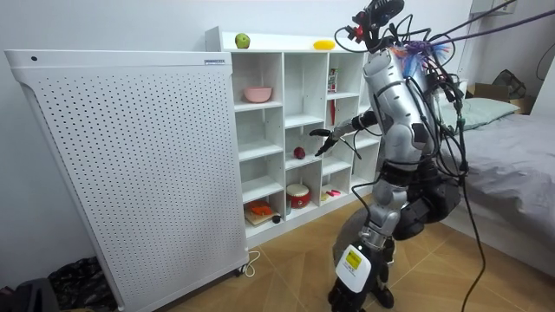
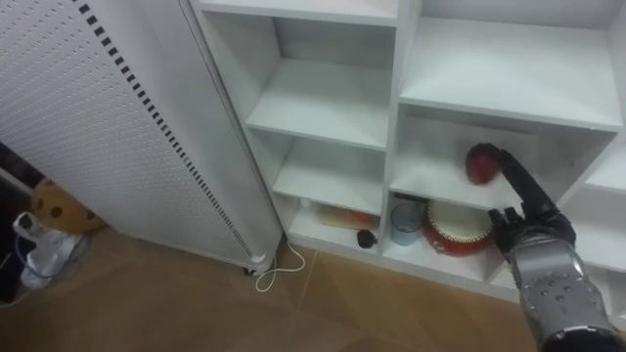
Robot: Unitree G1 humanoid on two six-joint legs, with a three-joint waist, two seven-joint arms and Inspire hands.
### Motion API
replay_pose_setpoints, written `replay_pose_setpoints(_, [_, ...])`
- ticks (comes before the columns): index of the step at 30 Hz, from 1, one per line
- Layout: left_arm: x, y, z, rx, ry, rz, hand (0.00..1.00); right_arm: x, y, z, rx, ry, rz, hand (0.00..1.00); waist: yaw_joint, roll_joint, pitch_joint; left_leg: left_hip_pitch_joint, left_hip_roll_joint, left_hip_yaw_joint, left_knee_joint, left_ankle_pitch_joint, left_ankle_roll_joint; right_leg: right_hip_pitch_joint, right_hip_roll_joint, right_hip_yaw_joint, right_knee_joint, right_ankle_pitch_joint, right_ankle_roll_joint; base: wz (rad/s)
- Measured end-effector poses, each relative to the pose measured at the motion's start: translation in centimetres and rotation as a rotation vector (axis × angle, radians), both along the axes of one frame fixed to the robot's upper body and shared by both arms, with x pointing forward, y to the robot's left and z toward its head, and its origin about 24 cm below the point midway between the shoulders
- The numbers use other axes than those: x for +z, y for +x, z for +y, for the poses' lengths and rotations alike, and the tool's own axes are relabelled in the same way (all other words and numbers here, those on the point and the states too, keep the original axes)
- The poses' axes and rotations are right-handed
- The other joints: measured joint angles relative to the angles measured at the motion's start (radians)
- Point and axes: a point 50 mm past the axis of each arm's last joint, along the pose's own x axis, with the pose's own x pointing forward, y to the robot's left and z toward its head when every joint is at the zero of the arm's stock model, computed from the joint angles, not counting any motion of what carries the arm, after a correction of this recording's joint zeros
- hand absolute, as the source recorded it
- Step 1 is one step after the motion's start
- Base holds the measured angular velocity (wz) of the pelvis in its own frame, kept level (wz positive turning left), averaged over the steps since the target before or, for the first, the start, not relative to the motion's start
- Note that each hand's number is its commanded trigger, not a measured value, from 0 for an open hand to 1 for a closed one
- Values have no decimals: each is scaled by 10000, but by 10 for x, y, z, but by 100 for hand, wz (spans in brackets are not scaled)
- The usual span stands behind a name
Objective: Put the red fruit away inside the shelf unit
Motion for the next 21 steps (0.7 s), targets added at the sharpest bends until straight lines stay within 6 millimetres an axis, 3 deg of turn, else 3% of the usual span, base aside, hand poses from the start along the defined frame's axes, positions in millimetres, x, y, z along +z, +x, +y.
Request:
replay_pose_setpoints(4, [0, 0, 0, -17, 10, 0, 0, 0, 0, 0, -54, 25, 93, 0, 17, -100, 10, -4, 0, -2, 14, -16, -18, 1, 6, 3, 0, 1, 10, 0])
replay_pose_setpoints(21, [1, -2, -2, -43, -47, 56, 0, 2, -4, -8, -347, -743, 667, 0, 257, -84, 4, 305, 8, -17, -18, -64, -53, 306, 12, -28, -32, -63, 21, 0])
